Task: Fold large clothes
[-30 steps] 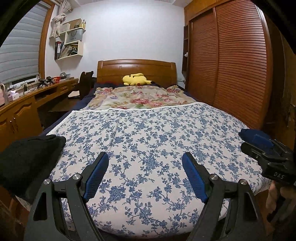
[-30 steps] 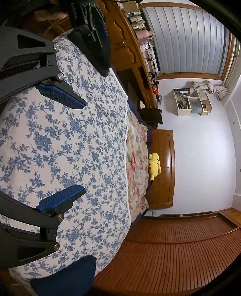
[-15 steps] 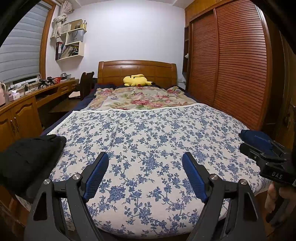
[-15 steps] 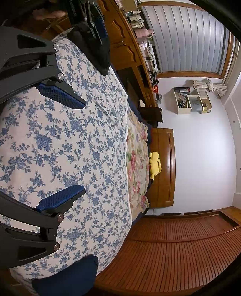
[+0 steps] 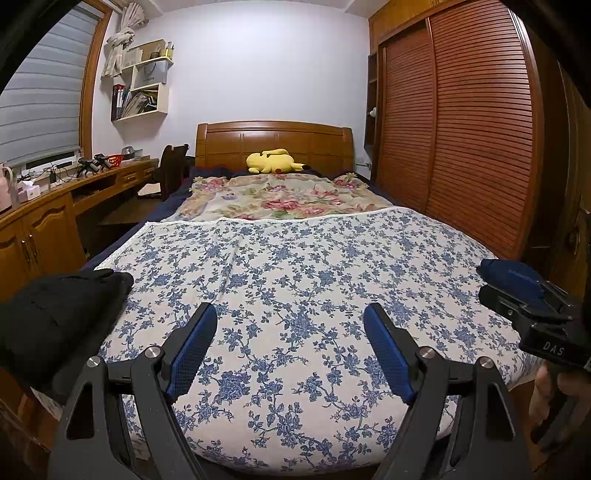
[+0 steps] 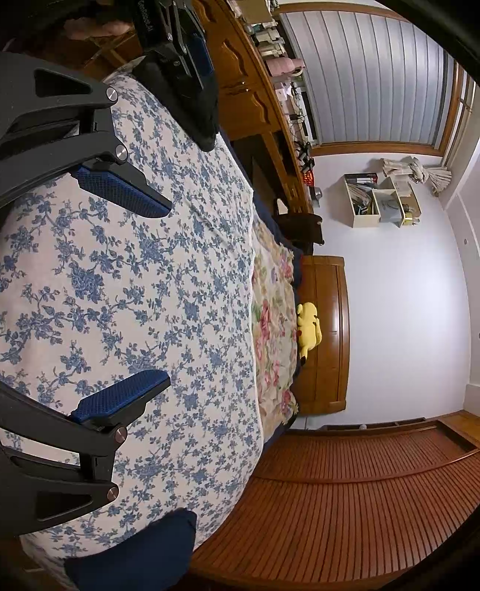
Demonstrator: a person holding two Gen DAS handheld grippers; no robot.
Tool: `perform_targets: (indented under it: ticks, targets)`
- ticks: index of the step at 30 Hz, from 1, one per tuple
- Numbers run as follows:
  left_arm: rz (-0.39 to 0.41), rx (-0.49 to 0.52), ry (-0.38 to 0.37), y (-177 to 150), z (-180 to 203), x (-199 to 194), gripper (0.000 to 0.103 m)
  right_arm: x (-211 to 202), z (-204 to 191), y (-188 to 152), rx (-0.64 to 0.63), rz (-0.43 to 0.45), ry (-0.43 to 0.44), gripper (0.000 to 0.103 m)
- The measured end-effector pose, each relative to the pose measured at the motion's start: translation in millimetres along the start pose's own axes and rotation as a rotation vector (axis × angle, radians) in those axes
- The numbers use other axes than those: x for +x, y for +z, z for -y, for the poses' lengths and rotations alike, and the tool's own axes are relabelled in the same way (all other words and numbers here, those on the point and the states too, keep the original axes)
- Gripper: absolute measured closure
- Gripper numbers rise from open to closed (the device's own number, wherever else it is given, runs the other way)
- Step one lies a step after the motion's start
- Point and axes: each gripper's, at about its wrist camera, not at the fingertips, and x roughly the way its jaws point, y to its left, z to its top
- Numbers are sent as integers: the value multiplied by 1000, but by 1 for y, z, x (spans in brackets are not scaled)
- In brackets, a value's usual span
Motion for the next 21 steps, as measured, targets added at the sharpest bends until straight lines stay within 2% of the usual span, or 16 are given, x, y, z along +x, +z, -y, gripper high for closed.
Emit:
perform_targets:
  ticks: [21]
  targets:
    - [2, -1, 3, 1, -1, -1, 21, 0, -1, 1, 16, 4, -3, 17]
